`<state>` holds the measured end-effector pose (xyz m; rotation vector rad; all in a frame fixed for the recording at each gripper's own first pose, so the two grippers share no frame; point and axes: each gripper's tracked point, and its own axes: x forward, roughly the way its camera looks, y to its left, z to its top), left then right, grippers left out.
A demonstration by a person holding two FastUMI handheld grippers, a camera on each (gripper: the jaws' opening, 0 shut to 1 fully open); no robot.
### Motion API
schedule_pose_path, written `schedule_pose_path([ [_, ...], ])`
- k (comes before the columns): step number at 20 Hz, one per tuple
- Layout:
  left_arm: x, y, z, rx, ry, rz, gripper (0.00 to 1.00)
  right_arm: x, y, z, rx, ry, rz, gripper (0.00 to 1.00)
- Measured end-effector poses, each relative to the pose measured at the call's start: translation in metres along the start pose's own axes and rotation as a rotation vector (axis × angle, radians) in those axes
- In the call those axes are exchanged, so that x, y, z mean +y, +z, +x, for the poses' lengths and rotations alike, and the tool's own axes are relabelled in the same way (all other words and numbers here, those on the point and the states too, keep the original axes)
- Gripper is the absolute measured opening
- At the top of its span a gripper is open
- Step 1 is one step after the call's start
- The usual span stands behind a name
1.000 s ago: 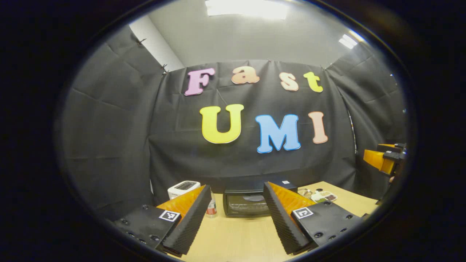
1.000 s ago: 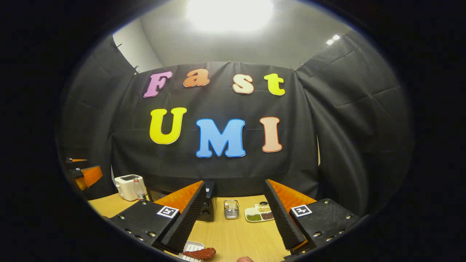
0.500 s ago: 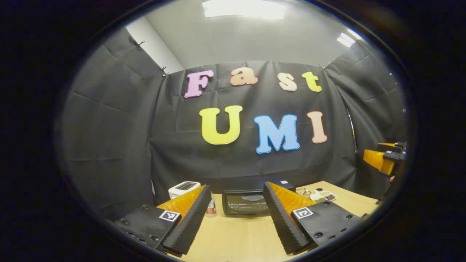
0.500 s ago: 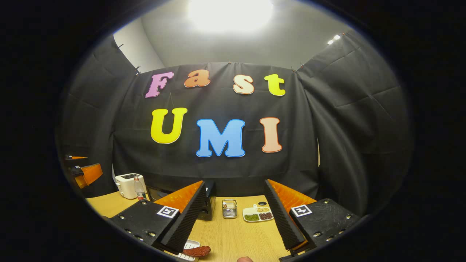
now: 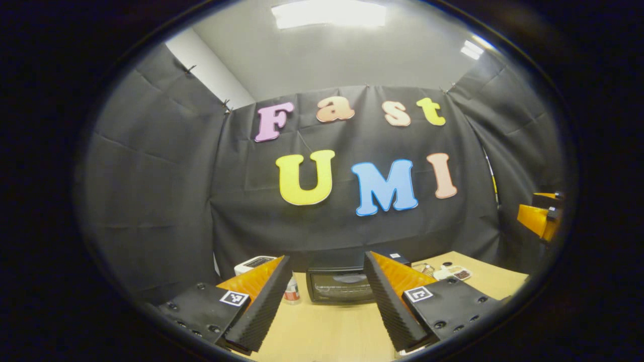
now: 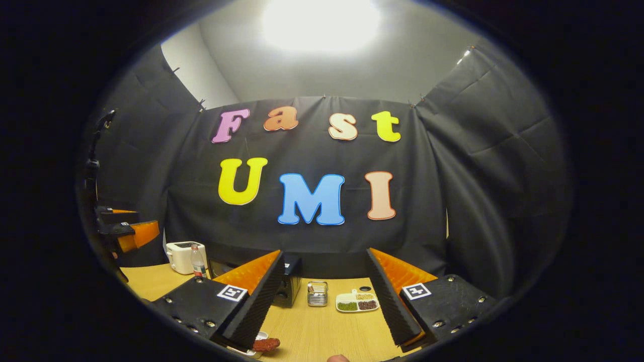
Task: Open the electric oven with the left hand, put the food in, and close the electric oven.
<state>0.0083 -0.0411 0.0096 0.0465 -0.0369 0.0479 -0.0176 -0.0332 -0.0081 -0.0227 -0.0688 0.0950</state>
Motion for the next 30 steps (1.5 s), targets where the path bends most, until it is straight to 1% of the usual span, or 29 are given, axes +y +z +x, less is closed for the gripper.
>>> schedule_pose_path([
  [2,-0.003,0.0,0.016,-0.002,-0.006,-0.012,1.0,0.004,-0.002,0.003,0.004,0.012,-0.003,0.96],
  [4,-0.003,-0.002,0.037,-0.008,-0.013,-0.021,1.0,0.004,-0.006,0.009,0.014,0.006,-0.003,0.96],
  [8,-0.011,-0.016,0.084,-0.003,-0.046,-0.036,1.0,0.003,-0.007,0.024,0.024,-0.043,0.007,0.96],
  [12,-0.018,-0.039,0.137,0.009,-0.079,-0.007,1.0,0.001,-0.008,0.037,0.03,-0.092,-0.021,0.96],
  [15,-0.031,-0.063,0.173,0.035,-0.115,-0.006,1.0,-0.003,-0.014,0.043,0.047,-0.146,-0.015,0.96],
  [18,-0.04,-0.089,0.203,0.073,-0.136,-0.028,1.0,-0.011,-0.022,0.05,0.085,-0.197,-0.024,0.96],
  [19,-0.043,-0.098,0.212,0.084,-0.143,-0.034,0.97,-0.014,-0.021,0.051,0.089,-0.214,-0.029,0.96],
  [22,-0.053,-0.123,0.24,0.121,-0.167,-0.041,0.97,-0.019,-0.022,0.06,0.102,-0.257,-0.051,0.96],
  [23,-0.055,-0.132,0.248,0.13,-0.174,-0.042,0.93,-0.02,-0.022,0.06,0.105,-0.27,-0.058,0.96],
  [25,-0.06,-0.151,0.262,0.151,-0.187,-0.041,0.97,-0.02,-0.022,0.062,0.114,-0.292,-0.071,0.96],
  [28,-0.065,-0.181,0.283,0.195,-0.194,-0.039,0.91,-0.021,-0.026,0.063,0.138,-0.312,-0.097,0.96],
  [30,-0.067,-0.201,0.293,0.231,-0.194,-0.037,1.0,-0.022,-0.026,0.062,0.148,-0.325,-0.119,0.96],
])
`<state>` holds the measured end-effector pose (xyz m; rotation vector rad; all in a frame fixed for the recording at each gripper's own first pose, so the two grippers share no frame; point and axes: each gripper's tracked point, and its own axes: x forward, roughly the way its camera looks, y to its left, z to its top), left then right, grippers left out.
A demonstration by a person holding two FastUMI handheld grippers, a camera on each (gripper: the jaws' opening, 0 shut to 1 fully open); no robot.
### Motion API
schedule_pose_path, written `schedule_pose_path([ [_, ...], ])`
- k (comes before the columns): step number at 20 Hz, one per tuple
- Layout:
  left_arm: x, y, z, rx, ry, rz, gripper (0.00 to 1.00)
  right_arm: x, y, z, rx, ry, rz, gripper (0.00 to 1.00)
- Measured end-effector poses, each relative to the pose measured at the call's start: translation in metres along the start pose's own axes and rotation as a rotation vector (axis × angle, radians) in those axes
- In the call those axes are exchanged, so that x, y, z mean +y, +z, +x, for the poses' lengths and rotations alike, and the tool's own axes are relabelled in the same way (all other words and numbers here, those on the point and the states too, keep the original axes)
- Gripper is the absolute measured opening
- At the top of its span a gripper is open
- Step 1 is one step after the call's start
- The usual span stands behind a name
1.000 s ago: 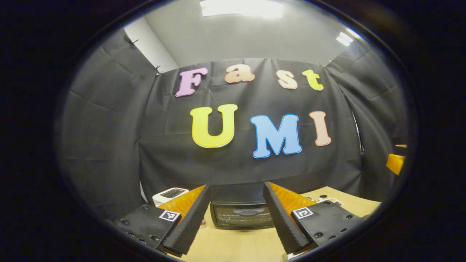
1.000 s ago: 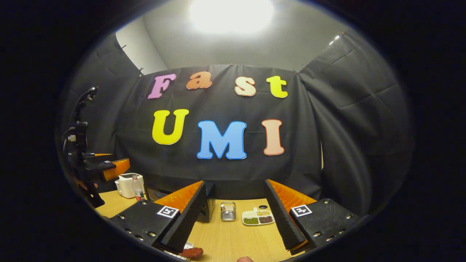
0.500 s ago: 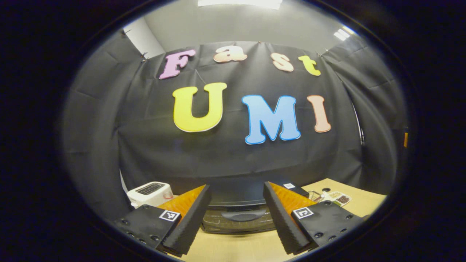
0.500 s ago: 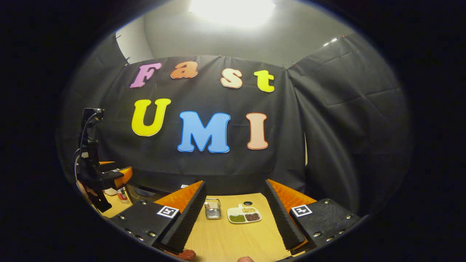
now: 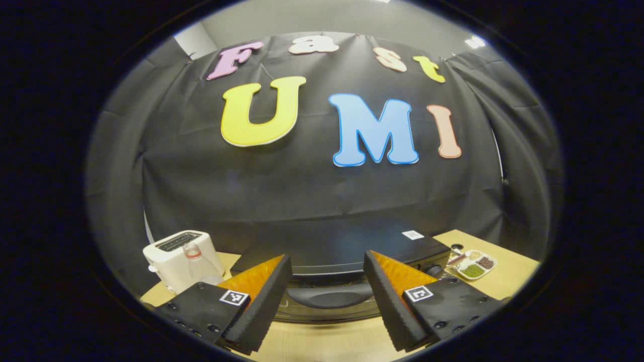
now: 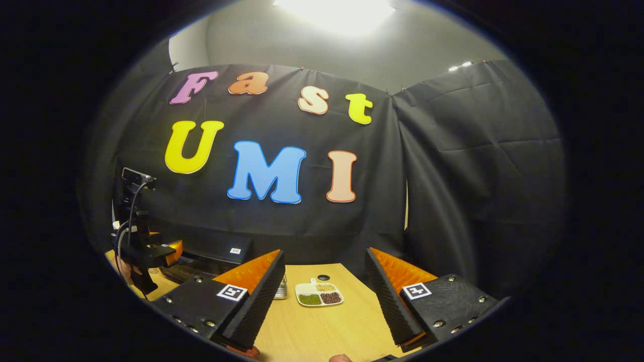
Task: Open the electric oven with the left hand, put the food in, and close the electric oven.
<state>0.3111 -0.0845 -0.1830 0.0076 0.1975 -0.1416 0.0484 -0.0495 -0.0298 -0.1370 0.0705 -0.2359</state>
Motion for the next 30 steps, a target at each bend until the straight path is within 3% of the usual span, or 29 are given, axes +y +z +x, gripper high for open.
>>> schedule_pose_path([
  [2,0.002,-0.012,0.011,0.022,0.004,-0.002,0.92,0.001,-0.004,0.0,0.021,-0.003,-0.013,0.96],
  [4,0.002,-0.019,0.016,0.033,0.005,-0.008,1.0,-0.002,-0.007,0.001,0.039,-0.01,-0.022,0.97],
  [10,-0.001,-0.031,0.021,0.044,0.011,-0.013,0.98,-0.008,-0.009,-0.003,0.05,-0.016,-0.038,0.97],
  [20,-0.004,-0.05,-0.024,0.068,0.026,-0.009,1.0,-0.008,-0.012,-0.008,0.052,0.026,-0.013,0.96],
  [21,-0.005,-0.053,-0.029,0.073,0.029,-0.009,0.92,-0.008,-0.011,-0.009,0.052,0.031,-0.009,0.96],
  [22,-0.005,-0.057,-0.035,0.079,0.031,-0.008,0.99,-0.01,-0.011,-0.009,0.051,0.033,-0.008,0.96],
  [23,-0.005,-0.061,-0.04,0.087,0.033,-0.007,0.99,-0.01,-0.01,-0.011,0.05,0.038,-0.009,0.96],
  [24,-0.005,-0.065,-0.044,0.095,0.035,-0.006,0.92,-0.011,-0.011,-0.013,0.05,0.042,-0.011,0.96],
  [30,-0.008,-0.091,-0.07,0.132,0.038,-0.007,0.98,-0.012,-0.016,-0.019,0.068,0.075,-0.015,0.96],
])
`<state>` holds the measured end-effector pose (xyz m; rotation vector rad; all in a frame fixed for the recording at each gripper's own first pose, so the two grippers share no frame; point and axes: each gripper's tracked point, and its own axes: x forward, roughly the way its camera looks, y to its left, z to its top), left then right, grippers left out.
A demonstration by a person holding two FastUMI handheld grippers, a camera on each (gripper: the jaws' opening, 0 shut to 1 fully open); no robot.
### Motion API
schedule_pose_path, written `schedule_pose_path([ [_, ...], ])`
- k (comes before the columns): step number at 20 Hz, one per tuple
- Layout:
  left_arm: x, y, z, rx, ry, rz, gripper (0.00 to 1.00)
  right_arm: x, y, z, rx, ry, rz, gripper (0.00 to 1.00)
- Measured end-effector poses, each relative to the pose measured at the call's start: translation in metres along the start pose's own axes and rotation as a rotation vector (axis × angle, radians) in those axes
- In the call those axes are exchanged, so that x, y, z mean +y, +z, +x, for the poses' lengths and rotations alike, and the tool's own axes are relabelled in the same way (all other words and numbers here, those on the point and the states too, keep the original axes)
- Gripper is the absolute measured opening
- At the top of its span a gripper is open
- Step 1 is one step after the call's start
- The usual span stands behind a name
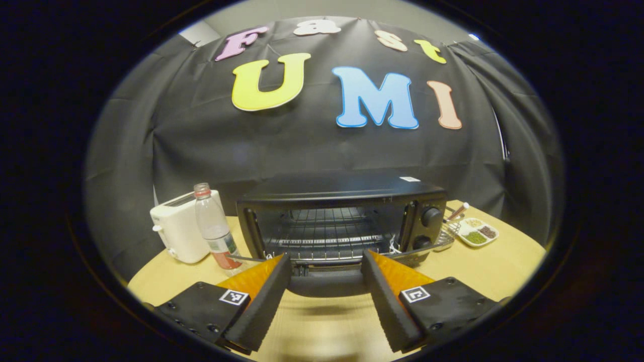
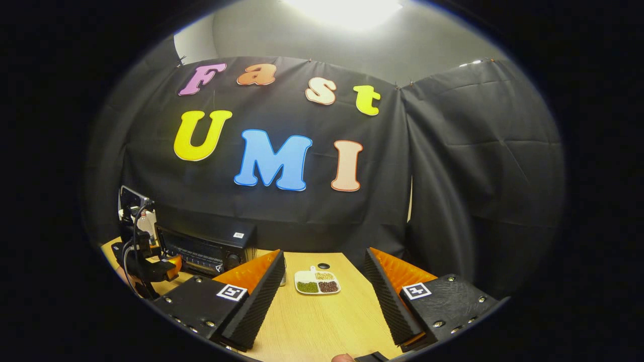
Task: Open the electric oven with the left hand, put the food in, and close the electric oven.
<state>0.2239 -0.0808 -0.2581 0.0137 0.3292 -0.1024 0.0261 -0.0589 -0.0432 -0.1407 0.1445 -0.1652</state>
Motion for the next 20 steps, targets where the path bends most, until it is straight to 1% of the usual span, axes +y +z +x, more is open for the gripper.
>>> schedule_pose_path([
  [1,-0.001,-0.006,-0.004,0.007,0.001,0.0,0.95,0.001,0.0,-0.001,0.001,0.007,0.001,0.96],
  [2,-0.002,-0.011,-0.006,0.014,0.002,0.001,0.99,0.001,-0.001,-0.002,0.002,0.012,-0.002,0.96],
  [3,-0.002,-0.018,-0.009,0.024,0.001,0.001,0.95,0.001,-0.002,-0.003,0.005,0.019,-0.005,0.96],
  [4,-0.003,-0.023,-0.012,0.032,0.001,0.001,0.99,0.001,-0.004,-0.004,0.008,0.025,-0.008,0.96],
  [5,-0.003,-0.029,-0.015,0.042,0.001,0.0,0.95,0.003,-0.004,-0.005,0.01,0.032,-0.009,0.96],
  [8,-0.004,-0.046,-0.021,0.079,0.01,-0.003,0.95,0.006,-0.008,-0.006,0.019,0.055,-0.001,0.96],
  [9,-0.005,-0.052,-0.022,0.088,0.014,-0.004,0.92,0.008,-0.008,-0.007,0.024,0.063,0.002,0.96],
  [10,-0.005,-0.058,-0.024,0.1,0.017,-0.004,0.95,0.009,-0.009,-0.009,0.028,0.071,0.004,0.96],
  [13,-0.007,-0.079,-0.029,0.141,0.028,0.003,0.95,0.007,-0.007,-0.01,0.033,0.081,0.015,0.96],
  [14,-0.007,-0.085,-0.03,0.153,0.032,0.01,0.99,0.006,-0.008,-0.011,0.035,0.084,0.019,0.96],
  [16,-0.008,-0.097,-0.03,0.174,0.037,0.012,0.99,0.004,-0.01,-0.012,0.042,0.09,0.024,0.96],
  [17,-0.009,-0.102,-0.033,0.183,0.039,0.011,0.95,0.002,-0.01,-0.013,0.046,0.091,0.024,0.96],
  [20,-0.009,-0.102,-0.049,0.176,0.044,0.002,0.95,0.002,-0.014,-0.012,0.055,0.101,0.043,0.96],
])
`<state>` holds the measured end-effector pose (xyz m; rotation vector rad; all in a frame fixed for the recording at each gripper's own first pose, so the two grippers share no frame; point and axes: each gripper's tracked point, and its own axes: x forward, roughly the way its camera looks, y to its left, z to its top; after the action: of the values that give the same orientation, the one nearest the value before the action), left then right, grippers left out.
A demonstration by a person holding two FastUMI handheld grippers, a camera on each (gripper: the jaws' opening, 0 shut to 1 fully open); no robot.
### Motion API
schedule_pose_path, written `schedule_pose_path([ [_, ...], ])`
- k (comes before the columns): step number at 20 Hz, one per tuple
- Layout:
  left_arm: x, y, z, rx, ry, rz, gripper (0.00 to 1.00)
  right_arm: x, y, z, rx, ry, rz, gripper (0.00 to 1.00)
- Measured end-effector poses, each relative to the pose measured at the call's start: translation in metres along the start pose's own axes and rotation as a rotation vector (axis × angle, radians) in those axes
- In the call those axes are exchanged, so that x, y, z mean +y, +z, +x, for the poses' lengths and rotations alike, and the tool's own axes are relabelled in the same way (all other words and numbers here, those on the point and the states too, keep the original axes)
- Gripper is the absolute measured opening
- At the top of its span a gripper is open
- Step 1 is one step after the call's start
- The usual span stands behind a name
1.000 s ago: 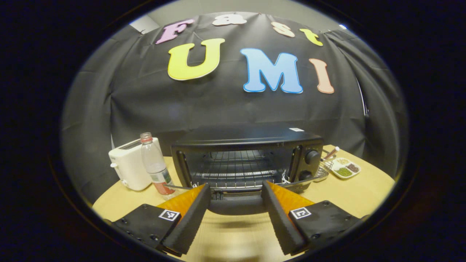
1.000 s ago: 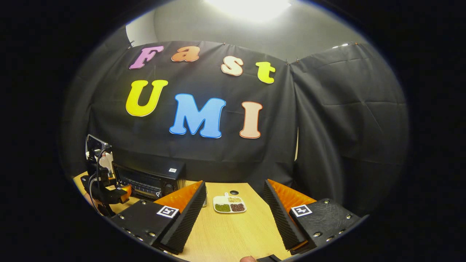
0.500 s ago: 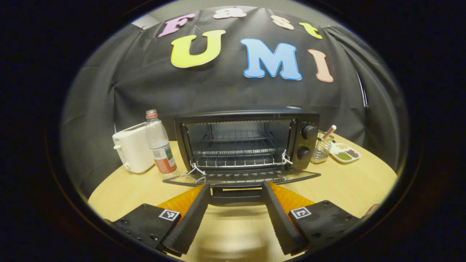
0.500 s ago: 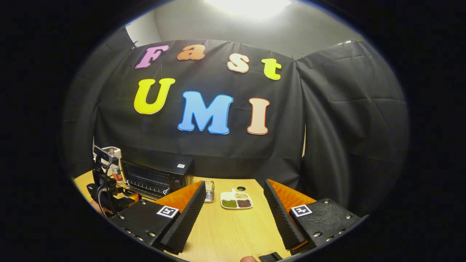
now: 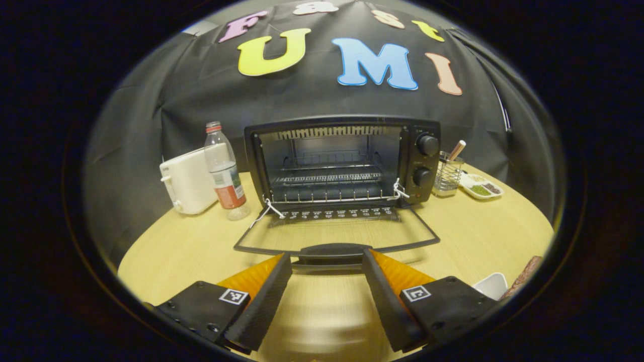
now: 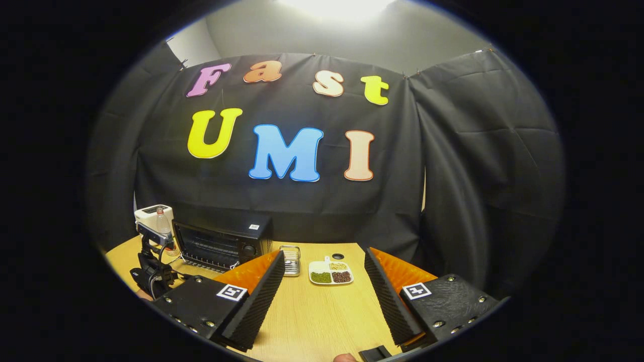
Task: Open the electric oven with the left hand, put the food in, and close the electric oven.
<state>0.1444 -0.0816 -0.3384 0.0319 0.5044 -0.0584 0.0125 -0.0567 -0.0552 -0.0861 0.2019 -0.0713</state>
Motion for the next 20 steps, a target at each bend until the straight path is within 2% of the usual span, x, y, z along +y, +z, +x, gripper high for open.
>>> schedule_pose_path([
  [2,0.006,0.013,-0.015,-0.034,0.012,-0.005,0.92,0.005,-0.005,0.001,0.012,0.029,0.019,0.96],
  [3,0.009,0.023,-0.025,-0.055,0.015,-0.012,0.95,0.009,-0.008,0.002,0.025,0.046,0.031,0.96],
  [6,0.018,0.061,-0.062,-0.138,0.017,-0.045,0.95,0.021,-0.025,0.008,0.075,0.102,0.089,0.96],
  [7,0.021,0.076,-0.074,-0.168,0.02,-0.053,0.99,0.027,-0.034,0.011,0.099,0.124,0.108,0.96],
  [8,0.025,0.087,-0.089,-0.195,0.026,-0.058,0.99,0.033,-0.042,0.013,0.119,0.145,0.121,0.96],
  [10,0.03,0.113,-0.115,-0.25,0.031,-0.07,0.91,0.045,-0.061,0.017,0.167,0.188,0.155,0.97],
  [12,0.037,0.137,-0.141,-0.304,0.033,-0.08,0.9,0.057,-0.082,0.019,0.225,0.23,0.2,0.97],
  [13,0.042,0.145,-0.152,-0.324,0.04,-0.083,0.99,0.064,-0.092,0.019,0.261,0.252,0.22,0.98],
  [14,0.046,0.152,-0.162,-0.342,0.046,-0.087,0.95,0.07,-0.103,0.019,0.296,0.274,0.238,0.98],
  [15,0.05,0.156,-0.169,-0.354,0.049,-0.097,0.99,0.075,-0.112,0.019,0.332,0.293,0.255,0.98],
  [16,0.053,0.162,-0.178,-0.367,0.05,-0.11,0.95,0.081,-0.122,0.017,0.368,0.311,0.274,0.98],
  [17,0.057,0.167,-0.185,-0.377,0.056,-0.119,0.99,0.086,-0.131,0.017,0.405,0.329,0.294,0.98],
  [18,0.06,0.171,-0.191,-0.387,0.062,-0.122,0.99,0.091,-0.142,0.017,0.448,0.346,0.317,0.99],
  [20,0.068,0.179,-0.203,-0.405,0.074,-0.121,0.91,0.104,-0.156,0.016,0.508,0.375,0.362,0.99],
])
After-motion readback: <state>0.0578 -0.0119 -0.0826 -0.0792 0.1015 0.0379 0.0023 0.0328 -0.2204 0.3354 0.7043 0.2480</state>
